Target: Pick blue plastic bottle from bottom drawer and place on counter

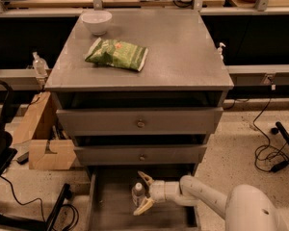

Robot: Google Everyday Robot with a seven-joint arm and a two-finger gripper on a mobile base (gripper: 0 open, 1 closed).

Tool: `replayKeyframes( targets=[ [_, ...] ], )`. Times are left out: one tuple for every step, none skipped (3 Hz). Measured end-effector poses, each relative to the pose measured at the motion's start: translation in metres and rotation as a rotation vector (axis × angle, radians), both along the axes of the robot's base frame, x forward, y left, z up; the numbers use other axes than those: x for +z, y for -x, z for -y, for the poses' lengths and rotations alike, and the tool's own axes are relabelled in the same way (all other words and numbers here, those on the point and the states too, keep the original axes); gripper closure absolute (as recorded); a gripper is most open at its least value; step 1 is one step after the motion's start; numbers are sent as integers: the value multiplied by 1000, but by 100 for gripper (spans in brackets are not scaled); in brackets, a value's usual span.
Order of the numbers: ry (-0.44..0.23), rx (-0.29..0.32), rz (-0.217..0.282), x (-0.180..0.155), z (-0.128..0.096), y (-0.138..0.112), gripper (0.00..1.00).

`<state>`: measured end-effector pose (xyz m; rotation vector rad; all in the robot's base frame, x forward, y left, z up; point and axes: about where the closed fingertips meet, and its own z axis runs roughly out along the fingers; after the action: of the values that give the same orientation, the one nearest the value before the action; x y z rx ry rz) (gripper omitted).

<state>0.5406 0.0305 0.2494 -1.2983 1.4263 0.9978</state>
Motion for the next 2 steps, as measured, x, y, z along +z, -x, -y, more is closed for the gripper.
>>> replayKeyframes(
  targets=[
    [-2,34,-4,-12,-14,0,18],
    [-7,55,-7,-25,-26,1,41]
  ],
)
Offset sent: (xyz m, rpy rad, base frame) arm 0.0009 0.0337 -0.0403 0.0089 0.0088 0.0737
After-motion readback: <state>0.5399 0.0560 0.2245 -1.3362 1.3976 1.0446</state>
